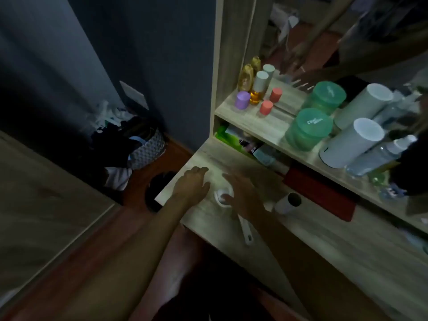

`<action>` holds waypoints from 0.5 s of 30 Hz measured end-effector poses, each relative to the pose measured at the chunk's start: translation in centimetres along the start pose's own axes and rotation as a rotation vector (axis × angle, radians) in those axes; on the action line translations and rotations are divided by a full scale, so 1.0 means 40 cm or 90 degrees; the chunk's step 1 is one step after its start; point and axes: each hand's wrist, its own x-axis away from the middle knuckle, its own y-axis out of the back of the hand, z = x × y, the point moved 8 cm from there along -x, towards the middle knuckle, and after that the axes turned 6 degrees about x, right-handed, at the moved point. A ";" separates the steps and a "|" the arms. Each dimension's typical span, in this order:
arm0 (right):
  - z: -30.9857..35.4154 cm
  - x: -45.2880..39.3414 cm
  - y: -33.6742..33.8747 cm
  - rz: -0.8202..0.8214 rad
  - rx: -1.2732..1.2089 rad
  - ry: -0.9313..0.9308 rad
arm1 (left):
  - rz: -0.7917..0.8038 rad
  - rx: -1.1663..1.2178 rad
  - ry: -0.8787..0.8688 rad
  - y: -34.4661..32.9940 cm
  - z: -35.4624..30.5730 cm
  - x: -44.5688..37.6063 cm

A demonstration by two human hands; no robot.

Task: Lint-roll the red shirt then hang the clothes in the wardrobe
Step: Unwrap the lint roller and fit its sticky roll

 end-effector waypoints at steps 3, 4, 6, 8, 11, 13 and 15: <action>-0.024 -0.011 -0.027 0.052 0.002 -0.020 | 0.044 0.027 0.037 -0.057 0.010 -0.012; -0.026 -0.008 -0.032 0.075 0.014 -0.026 | 0.064 0.037 0.048 -0.072 0.009 -0.006; -0.027 -0.009 -0.040 0.082 0.041 -0.003 | 0.086 0.067 0.059 -0.104 0.014 -0.007; -0.030 -0.011 -0.038 0.065 0.055 0.019 | 0.094 0.094 0.063 -0.116 0.011 -0.009; -0.028 -0.007 -0.044 0.063 0.069 0.023 | 0.105 0.149 0.072 -0.138 0.013 -0.014; -0.030 -0.010 -0.049 0.065 0.065 0.012 | 0.106 0.180 0.066 -0.150 0.011 -0.014; -0.034 -0.011 -0.049 0.090 0.050 -0.012 | 0.094 0.210 0.060 -0.158 0.008 -0.015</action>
